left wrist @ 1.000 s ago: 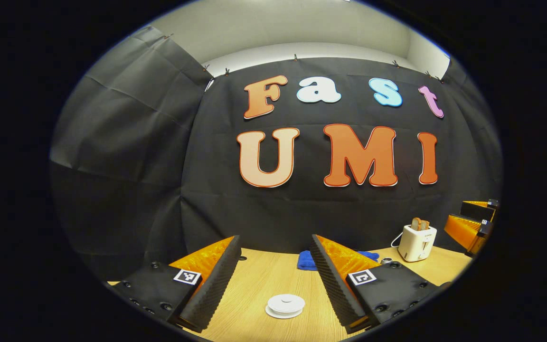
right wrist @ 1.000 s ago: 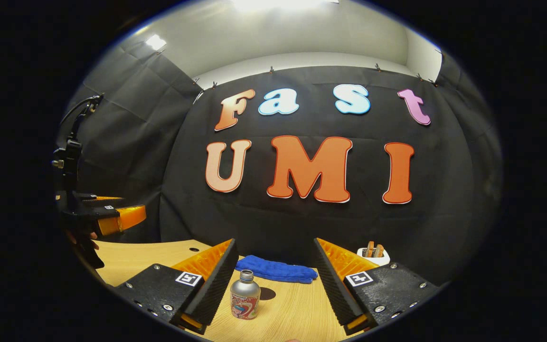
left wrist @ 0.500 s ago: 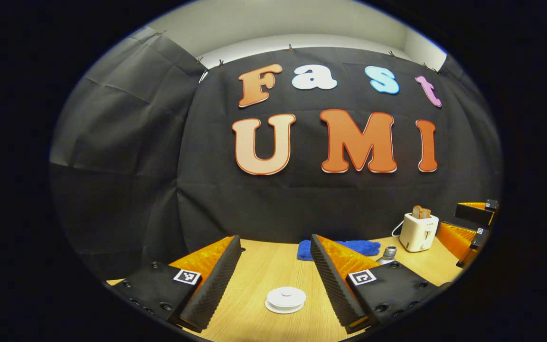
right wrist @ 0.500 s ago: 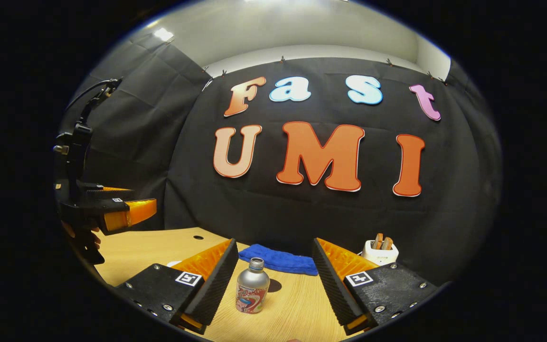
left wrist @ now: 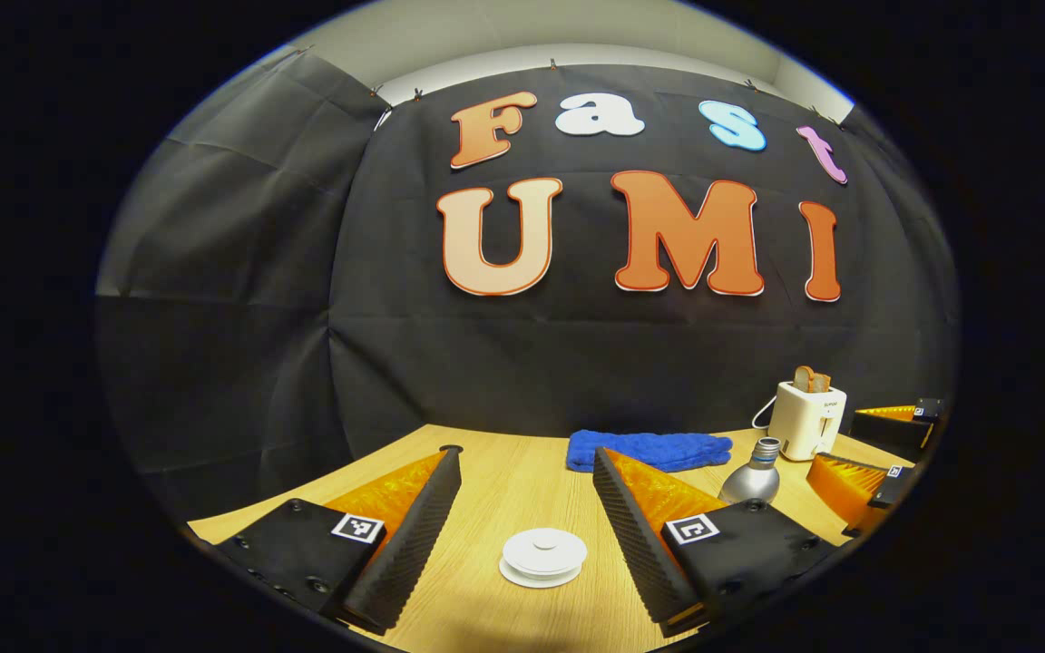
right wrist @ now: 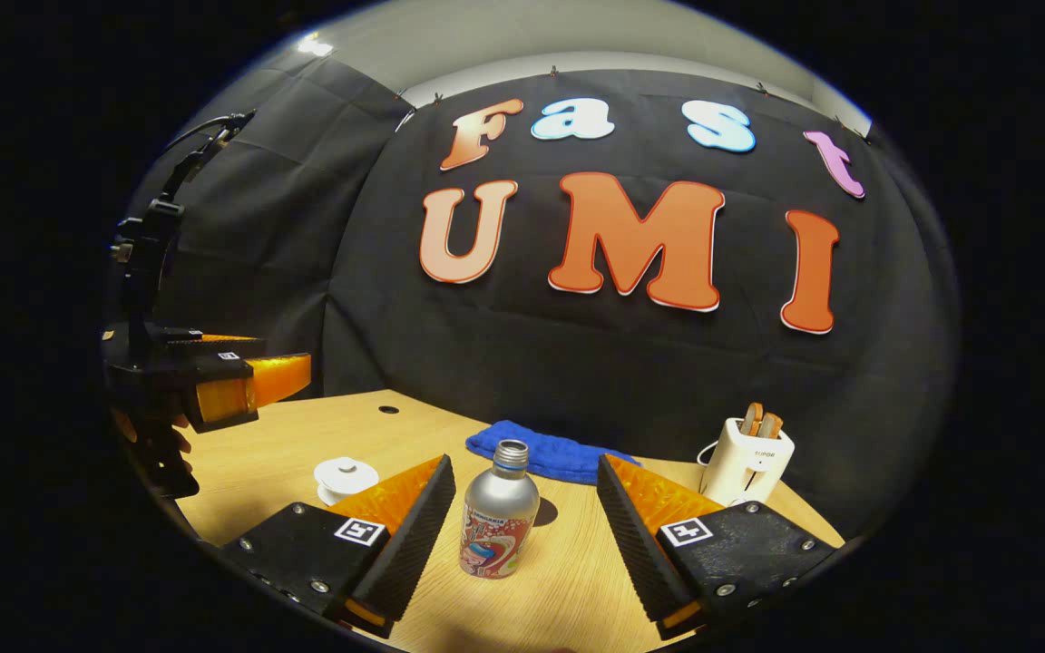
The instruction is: Open the teacup lid with one hand, grasp the water bottle and pour water into the teacup with the other hand; after pouring, place the water bottle on the coaster and then close the teacup lid.
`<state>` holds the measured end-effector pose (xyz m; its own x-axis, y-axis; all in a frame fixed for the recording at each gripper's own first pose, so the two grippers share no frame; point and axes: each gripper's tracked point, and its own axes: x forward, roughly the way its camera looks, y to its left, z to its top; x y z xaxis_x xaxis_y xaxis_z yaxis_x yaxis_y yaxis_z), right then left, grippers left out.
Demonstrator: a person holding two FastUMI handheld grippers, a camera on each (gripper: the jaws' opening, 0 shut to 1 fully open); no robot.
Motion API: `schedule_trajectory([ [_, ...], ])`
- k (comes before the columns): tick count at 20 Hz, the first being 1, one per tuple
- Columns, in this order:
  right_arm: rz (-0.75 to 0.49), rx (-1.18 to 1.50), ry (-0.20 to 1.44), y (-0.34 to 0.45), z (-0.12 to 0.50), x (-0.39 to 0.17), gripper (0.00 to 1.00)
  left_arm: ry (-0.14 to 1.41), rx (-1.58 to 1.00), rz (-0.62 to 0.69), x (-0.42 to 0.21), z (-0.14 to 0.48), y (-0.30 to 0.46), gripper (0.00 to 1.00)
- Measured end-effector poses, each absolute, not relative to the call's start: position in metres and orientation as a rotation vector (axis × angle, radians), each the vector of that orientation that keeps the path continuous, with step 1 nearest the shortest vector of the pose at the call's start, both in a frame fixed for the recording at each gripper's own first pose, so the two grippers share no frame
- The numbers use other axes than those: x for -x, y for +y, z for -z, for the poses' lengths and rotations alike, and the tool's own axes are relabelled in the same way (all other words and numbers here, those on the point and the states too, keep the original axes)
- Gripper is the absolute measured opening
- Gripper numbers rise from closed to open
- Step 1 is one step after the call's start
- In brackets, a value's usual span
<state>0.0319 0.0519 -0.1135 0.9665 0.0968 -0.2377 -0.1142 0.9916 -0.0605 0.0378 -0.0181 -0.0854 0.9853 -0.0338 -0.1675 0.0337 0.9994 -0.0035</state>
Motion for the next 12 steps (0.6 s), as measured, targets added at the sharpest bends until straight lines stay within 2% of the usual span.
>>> schedule_trajectory([
  [12, -0.126, 0.08, 0.381, 0.063, 0.178, -0.058, 0.95, 0.289, -0.001, 0.095, -0.066, 0.153, -0.024, 0.97],
])
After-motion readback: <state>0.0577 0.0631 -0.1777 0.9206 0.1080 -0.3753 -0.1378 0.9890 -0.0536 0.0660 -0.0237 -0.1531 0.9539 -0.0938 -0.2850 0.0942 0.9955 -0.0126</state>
